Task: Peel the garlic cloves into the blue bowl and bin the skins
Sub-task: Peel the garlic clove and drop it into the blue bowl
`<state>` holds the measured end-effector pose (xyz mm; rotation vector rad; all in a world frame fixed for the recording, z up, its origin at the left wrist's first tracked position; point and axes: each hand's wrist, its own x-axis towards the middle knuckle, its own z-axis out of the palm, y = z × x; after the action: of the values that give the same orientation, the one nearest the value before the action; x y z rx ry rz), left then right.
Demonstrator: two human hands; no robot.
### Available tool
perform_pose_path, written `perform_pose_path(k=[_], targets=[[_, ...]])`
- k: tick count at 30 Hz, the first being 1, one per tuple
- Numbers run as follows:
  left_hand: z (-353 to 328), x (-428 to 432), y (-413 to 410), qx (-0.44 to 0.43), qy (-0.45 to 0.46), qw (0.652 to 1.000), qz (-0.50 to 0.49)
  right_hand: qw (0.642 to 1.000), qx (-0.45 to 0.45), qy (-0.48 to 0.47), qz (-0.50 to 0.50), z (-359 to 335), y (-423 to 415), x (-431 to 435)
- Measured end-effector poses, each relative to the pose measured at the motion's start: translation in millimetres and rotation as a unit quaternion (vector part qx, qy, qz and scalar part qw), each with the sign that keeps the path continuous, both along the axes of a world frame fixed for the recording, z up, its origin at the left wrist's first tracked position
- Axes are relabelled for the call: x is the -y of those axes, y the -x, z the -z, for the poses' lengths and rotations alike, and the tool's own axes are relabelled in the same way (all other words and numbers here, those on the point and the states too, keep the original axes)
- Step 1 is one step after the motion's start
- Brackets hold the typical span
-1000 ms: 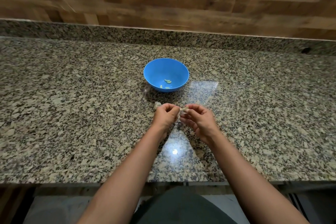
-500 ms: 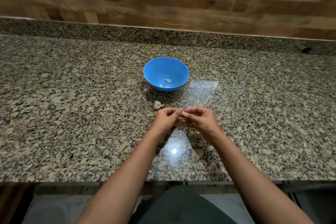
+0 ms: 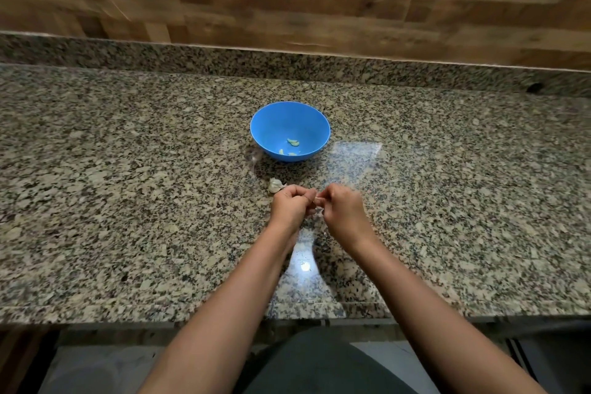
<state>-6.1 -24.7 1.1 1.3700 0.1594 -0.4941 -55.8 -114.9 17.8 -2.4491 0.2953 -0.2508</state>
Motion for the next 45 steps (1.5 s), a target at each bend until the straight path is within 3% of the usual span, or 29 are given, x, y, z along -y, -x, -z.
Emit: perform_pose_path(k=[2, 4, 6, 8, 9, 10, 11, 12, 13, 14, 16, 18, 20, 22, 24, 27, 29, 31, 35, 41, 45], targets=[[-3, 3, -2, -0.010, 0.001, 1.000, -0.015, 0.994, 0.039, 0.091, -0.037, 6, 3, -4], [-5, 3, -3, -0.004, 0.003, 1.000, -0.013, 0.996, 0.055, 0.072, -0.027, 9, 1, -4], [-6, -1, -3, 0.024, 0.003, 1.000, 0.003, 0.989, 0.000, -0.140, 0.044, 1, -5, 1], [-5, -6, -2, 0.055, -0.011, 0.998, 0.026, 0.904, -0.070, -0.414, 0.083, -7, -8, 7], [-4, -7, -3, 0.069, -0.031, 0.996, 0.037, 0.879, -0.085, -0.461, 0.090, -9, -9, 9], [-3, -7, -3, 0.081, -0.059, 0.994, 0.045, 0.889, -0.084, -0.441, 0.091, -10, -8, 9], [-2, -6, -4, 0.086, -0.081, 0.992, 0.046, 0.932, -0.068, -0.346, 0.088, -9, -7, 7], [-2, -4, -5, 0.078, -0.092, 0.992, 0.038, 0.977, -0.040, -0.197, 0.072, -8, -6, 4], [-3, -2, -6, 0.055, -0.087, 0.994, 0.026, 0.998, -0.009, -0.051, 0.034, -5, -3, 1], [-5, -1, -7, 0.022, -0.074, 0.997, 0.014, 0.998, 0.018, 0.051, -0.010, -1, -1, 0], [-7, 0, -8, -0.037, -0.045, 0.998, 0.011, 0.990, 0.046, 0.118, -0.063, 8, 0, -1], [-8, -2, -10, -0.079, -0.013, 0.997, 0.021, 0.996, 0.043, 0.059, -0.044, 9, -1, 1], [-8, -4, -12, -0.127, 0.020, 0.991, 0.032, 0.994, 0.013, -0.110, 0.021, 5, -2, 5], [-9, -7, -13, -0.156, 0.046, 0.986, 0.028, 0.943, -0.022, -0.325, 0.068, 1, -2, 11], [-10, -10, -14, -0.133, 0.037, 0.990, 0.040, 0.905, -0.040, -0.418, 0.070, -1, 0, 17], [-4, -13, -13, -0.021, -0.095, 0.992, 0.085, 0.905, -0.044, -0.419, 0.065, -1, -1, 20], [3, -17, -14, 0.068, -0.213, 0.968, 0.115, 0.932, -0.038, -0.354, 0.068, 1, -1, 20], [7, -21, -14, 0.117, -0.265, 0.946, 0.148, 0.956, -0.029, -0.284, 0.063, 3, -1, 20], [1, -24, -10, 0.132, -0.171, 0.966, 0.141, 0.959, -0.015, -0.281, 0.038, 2, 1, 18], [-7, -24, -5, 0.123, -0.114, 0.980, 0.105, 0.875, 0.001, -0.482, 0.050, 0, 4, 11], [-7, -25, -1, 0.123, -0.098, 0.983, 0.094, 0.848, 0.001, -0.528, 0.048, 1, 5, 8]])
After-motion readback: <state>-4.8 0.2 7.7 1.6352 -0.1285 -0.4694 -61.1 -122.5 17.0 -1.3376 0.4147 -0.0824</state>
